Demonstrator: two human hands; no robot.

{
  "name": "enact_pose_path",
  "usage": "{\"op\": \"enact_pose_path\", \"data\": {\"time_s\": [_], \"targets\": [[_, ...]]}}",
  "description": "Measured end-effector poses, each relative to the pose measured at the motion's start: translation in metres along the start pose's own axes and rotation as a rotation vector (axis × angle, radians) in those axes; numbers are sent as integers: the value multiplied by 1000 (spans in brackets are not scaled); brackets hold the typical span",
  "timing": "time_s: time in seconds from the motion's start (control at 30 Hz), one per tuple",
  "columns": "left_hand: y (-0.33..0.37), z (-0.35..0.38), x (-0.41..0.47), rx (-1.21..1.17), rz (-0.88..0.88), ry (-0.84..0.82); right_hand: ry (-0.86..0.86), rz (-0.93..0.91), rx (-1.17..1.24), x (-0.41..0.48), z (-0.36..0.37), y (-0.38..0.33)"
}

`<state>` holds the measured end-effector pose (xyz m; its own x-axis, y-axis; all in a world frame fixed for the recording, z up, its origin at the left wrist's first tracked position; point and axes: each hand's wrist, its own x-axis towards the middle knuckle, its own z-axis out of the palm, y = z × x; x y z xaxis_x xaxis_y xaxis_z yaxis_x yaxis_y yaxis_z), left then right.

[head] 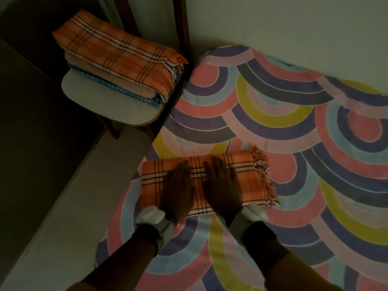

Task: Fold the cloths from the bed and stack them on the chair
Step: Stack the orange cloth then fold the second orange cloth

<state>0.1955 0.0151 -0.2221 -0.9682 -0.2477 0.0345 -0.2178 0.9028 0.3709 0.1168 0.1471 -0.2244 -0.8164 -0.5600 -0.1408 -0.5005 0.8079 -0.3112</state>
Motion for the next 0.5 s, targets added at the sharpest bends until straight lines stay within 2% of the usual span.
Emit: {"op": "enact_pose_path", "data": {"time_s": [0.07,0.17,0.3,0.4,0.47,0.5], "targets": [[-5,11,-2,84,35,-124,-35,82,-31,0,17,13],[-35,5,-10,152,11,-166,10,291,-37,2,23,43],[-45,-10,-35,116,-33,-132,-98,406,-42,-8,3,48],[-30,-23,-48,48,-147,-3,-185,475,82,-16,-21,24],[1,-38,-60,-78,-217,1,-76,448,178,-42,-34,-5],[17,-44,-66,-158,-261,-63,18,462,230,-55,-36,-14]]}}
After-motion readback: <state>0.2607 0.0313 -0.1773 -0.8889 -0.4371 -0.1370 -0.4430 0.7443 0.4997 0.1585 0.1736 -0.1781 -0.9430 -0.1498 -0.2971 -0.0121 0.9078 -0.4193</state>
